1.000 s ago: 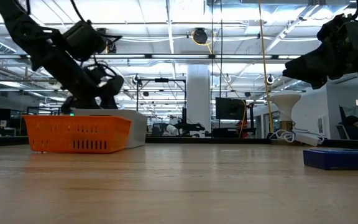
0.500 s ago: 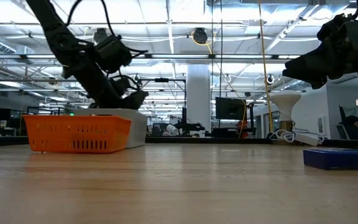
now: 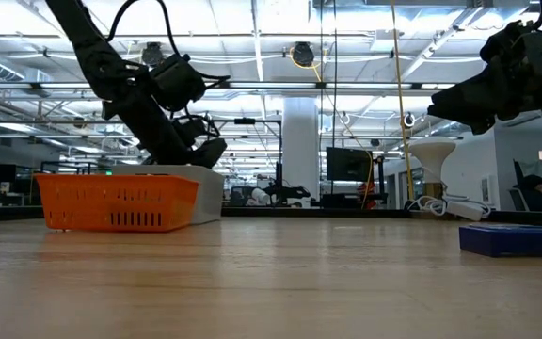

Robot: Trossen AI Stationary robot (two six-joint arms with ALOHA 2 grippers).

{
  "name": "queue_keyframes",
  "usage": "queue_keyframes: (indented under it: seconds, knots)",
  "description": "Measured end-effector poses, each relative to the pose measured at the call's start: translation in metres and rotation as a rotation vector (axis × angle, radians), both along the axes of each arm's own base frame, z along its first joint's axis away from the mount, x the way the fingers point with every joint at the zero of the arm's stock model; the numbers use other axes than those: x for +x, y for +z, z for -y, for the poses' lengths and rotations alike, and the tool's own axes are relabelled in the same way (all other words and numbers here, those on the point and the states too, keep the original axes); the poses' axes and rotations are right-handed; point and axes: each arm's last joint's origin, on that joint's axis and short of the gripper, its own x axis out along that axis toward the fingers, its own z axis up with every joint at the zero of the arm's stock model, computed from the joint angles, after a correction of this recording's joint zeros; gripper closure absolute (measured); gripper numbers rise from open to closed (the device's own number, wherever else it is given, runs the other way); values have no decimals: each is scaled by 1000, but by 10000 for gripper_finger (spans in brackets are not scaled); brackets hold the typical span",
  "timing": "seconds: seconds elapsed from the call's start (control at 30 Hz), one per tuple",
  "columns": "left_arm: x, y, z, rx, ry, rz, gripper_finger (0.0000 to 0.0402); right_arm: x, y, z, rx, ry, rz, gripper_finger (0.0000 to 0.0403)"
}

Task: Pick & Place Office items
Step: Put the pink charger adapter into the gray bin

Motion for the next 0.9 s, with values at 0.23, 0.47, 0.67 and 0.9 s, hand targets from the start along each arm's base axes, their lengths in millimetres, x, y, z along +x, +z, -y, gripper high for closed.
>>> queue_keyframes:
  seconds: [0.23, 0.47, 0.67, 0.9]
  knots:
    - [0, 1, 0, 12, -14, -8, 121, 0, 0, 0, 0, 0, 0, 238]
    - [-5, 29, 3, 40, -27, 82, 114, 0, 0, 0, 0, 0, -1, 238]
    - [-16, 71, 15, 78, -119, 219, 127, 0, 0, 0, -4, 0, 0, 238]
    - [-33, 111, 46, 129, -230, 342, 141, 0, 0, 0, 31, -4, 9, 238]
